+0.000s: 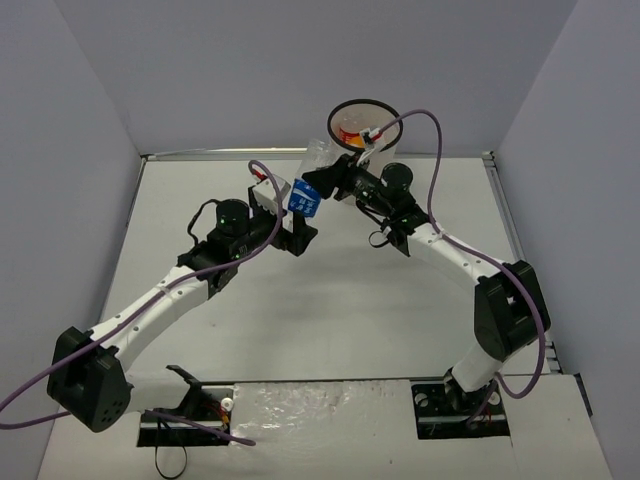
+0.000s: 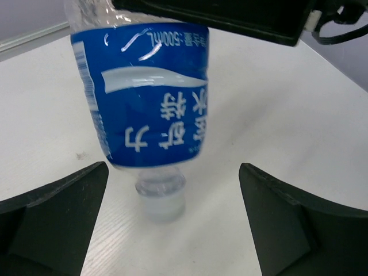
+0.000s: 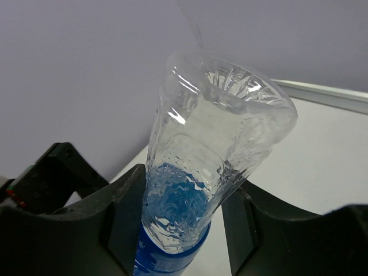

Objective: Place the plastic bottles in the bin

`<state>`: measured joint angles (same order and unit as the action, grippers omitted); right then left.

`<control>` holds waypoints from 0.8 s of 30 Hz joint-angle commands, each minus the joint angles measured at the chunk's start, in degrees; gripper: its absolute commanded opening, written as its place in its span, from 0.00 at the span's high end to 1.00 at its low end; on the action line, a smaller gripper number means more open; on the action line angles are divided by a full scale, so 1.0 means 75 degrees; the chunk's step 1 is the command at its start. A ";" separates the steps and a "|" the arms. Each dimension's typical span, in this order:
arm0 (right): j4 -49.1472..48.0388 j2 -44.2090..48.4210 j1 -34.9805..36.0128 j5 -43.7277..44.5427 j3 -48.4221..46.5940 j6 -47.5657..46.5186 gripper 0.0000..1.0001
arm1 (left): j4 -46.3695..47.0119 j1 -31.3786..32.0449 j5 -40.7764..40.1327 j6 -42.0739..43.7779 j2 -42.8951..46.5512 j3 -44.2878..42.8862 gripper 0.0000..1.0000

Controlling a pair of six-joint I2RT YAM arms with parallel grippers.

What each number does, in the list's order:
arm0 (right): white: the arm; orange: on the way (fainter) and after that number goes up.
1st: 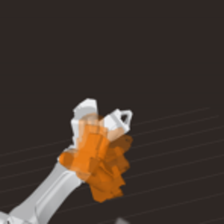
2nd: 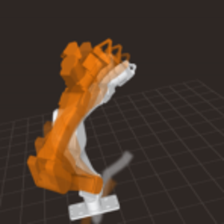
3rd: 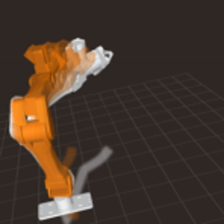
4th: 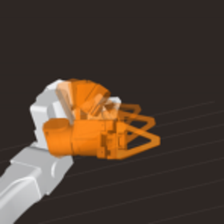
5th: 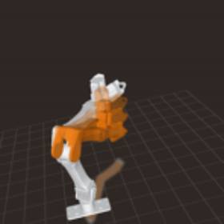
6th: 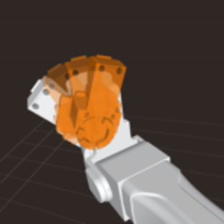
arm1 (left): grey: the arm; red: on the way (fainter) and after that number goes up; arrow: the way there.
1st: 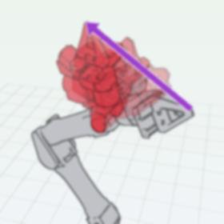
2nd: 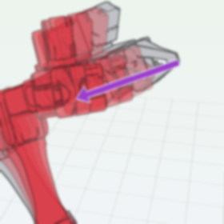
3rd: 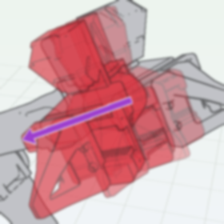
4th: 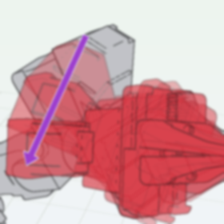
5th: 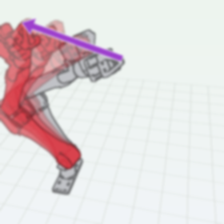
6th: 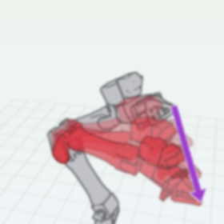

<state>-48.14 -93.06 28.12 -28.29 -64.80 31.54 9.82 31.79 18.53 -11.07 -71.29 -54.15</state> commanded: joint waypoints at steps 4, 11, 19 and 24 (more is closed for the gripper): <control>0.1306 0.0538 -0.0148 0.2355 -0.1649 -0.2885 0.79 | -0.0712 0.0067 -0.1095 -0.0100 0.0254 -0.0799 0.03; 0.1563 -0.0291 -0.1005 0.3421 -0.3490 -0.3702 0.77 | -0.1621 0.0008 -0.2811 -0.0310 0.0118 -0.1014 0.03; 0.1029 -0.1852 -0.1218 0.3933 -0.4806 -0.4665 0.75 | -0.1960 -0.0169 -0.3175 -0.0389 0.0029 -0.1159 0.03; 0.1118 -0.2803 -0.1195 0.3904 -0.5341 -0.4879 0.74 | -0.2072 -0.0385 -0.3161 -0.0552 -0.0017 -0.1183 0.03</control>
<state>-35.96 -110.55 18.61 -0.30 -100.72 -1.44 -6.36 30.23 -3.67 -13.62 -71.60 -59.04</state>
